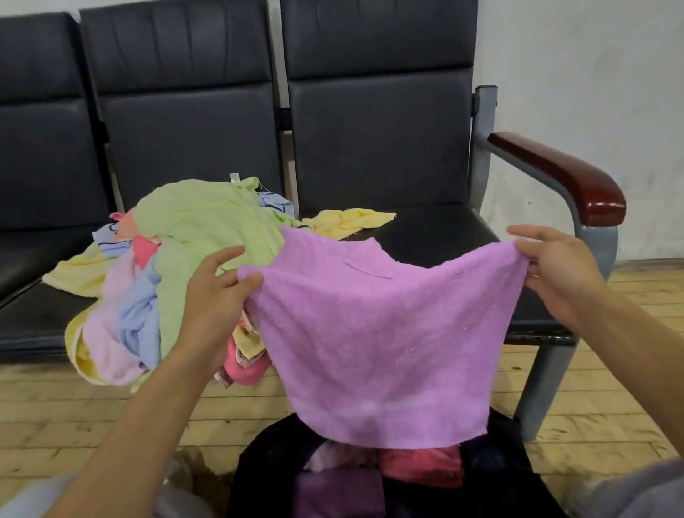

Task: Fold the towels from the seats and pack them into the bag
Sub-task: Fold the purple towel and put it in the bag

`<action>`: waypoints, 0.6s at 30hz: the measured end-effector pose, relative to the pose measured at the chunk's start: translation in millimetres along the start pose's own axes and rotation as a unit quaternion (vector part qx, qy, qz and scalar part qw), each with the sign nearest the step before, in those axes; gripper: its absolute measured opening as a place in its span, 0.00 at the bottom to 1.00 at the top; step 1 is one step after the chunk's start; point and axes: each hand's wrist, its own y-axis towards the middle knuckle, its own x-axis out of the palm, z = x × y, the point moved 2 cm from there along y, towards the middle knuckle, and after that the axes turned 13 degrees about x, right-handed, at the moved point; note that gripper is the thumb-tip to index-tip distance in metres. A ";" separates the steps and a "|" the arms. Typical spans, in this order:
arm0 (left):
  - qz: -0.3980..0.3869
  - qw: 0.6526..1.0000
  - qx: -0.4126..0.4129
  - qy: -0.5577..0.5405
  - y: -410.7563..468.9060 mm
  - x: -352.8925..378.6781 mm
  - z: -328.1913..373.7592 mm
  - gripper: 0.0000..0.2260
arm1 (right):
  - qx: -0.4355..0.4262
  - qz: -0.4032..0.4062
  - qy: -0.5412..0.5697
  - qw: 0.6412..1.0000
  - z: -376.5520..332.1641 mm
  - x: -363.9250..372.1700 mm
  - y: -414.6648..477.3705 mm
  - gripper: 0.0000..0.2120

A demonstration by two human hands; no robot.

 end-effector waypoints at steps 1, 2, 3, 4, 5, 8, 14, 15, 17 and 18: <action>-0.029 0.999 0.022 0.028 -0.6 -1.1 2.2 0.15 | -0.004 -0.008 -0.008 1.000 -0.5 -0.4 -1.3 0.10; -0.051 0.996 0.040 0.056 -0.7 -2.3 3.0 0.15 | -0.010 -0.011 -0.019 1.000 -1.3 -0.4 -2.4 0.09; -0.064 0.994 0.051 0.078 -0.6 -3.2 3.8 0.16 | -0.018 -0.013 -0.033 0.999 -2.0 -0.6 -3.4 0.08; -0.073 0.991 0.055 0.096 0.0 -4.2 3.4 0.16 | -0.028 -0.013 -0.053 0.998 -2.3 -1.3 -3.8 0.07; -0.084 0.989 0.058 0.109 -0.1 -4.2 4.2 0.17 | -0.039 -0.012 -0.074 0.996 -2.8 -1.9 -4.0 0.08; -0.115 0.959 0.099 0.239 0.1 -3.6 0.6 0.17 | -0.083 0.026 -0.161 0.983 -4.2 -5.2 -4.8 0.12; -0.110 0.898 0.178 0.388 3.7 -3.6 -7.5 0.08 | -0.200 0.112 -0.364 0.903 -0.5 1.2 -4.1 0.06; -0.099 0.902 0.176 0.382 4.4 -3.6 -7.3 0.08 | -0.205 0.106 -0.360 0.904 0.0 4.3 -4.4 0.06; -0.091 0.904 0.187 0.372 4.2 -1.0 -5.4 0.08 | -0.201 0.075 -0.327 0.920 1.3 11.6 -6.7 0.06; -0.090 0.907 0.188 0.365 3.4 1.1 -3.7 0.08 | -0.185 0.049 -0.298 0.935 2.6 15.2 -8.7 0.06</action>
